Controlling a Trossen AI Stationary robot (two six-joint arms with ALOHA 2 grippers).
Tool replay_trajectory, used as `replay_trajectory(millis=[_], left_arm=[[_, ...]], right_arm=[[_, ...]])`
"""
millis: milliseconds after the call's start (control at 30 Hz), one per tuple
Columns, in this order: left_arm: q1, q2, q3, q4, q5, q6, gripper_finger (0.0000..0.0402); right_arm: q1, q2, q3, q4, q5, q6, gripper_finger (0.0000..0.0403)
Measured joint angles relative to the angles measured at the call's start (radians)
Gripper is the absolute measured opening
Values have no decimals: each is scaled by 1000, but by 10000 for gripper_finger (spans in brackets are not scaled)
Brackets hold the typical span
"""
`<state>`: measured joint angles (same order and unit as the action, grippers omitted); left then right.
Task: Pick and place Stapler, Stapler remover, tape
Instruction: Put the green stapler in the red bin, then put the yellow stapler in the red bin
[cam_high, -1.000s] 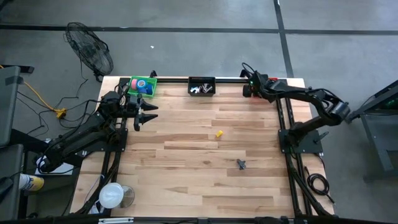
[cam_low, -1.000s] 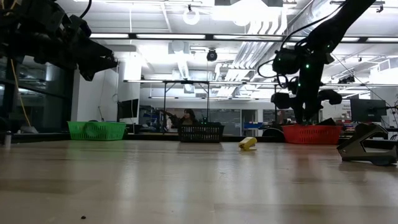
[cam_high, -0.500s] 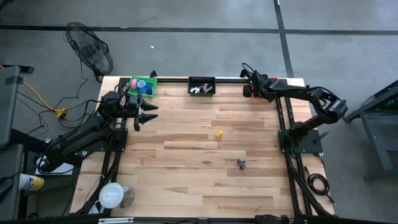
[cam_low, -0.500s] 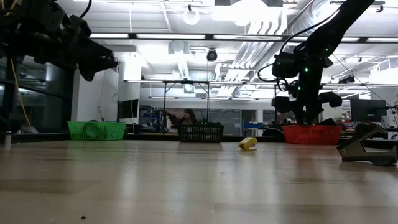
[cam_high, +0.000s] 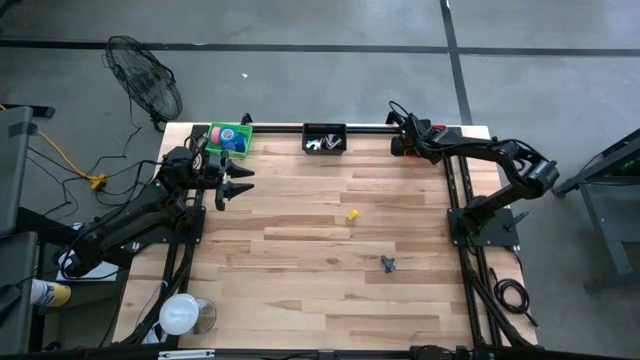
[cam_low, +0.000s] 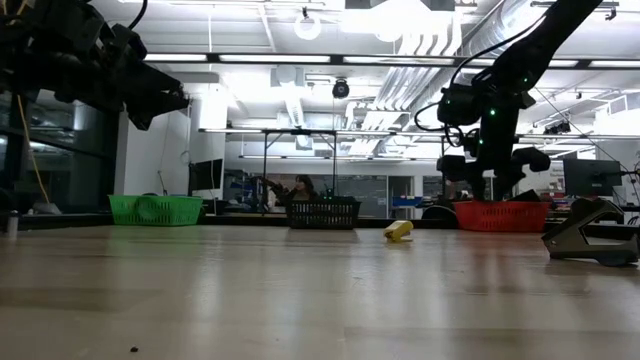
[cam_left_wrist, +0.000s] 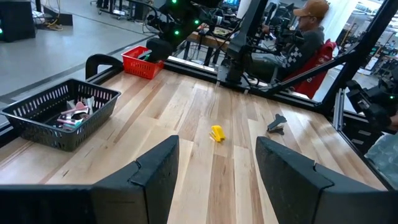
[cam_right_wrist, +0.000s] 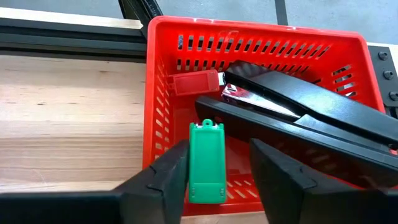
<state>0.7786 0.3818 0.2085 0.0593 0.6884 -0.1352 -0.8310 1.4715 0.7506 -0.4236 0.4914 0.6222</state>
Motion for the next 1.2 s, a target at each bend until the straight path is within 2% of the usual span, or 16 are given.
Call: replay_trajectory(millis=[233,767,933,1200], left_arm=[[0,0,0,0,0,0,211],[0,0,0,0,0,0,211],[0,0,0,0,0,0,211],[0,0,0,-2,0,8,211]], right_arm=[[0,-1,0,0,-2,-3,206],[0,-1,0,28,70,30,222],[0,-1,0,51,42,48,221],[25,-6,1,91,-174,-102,219]])
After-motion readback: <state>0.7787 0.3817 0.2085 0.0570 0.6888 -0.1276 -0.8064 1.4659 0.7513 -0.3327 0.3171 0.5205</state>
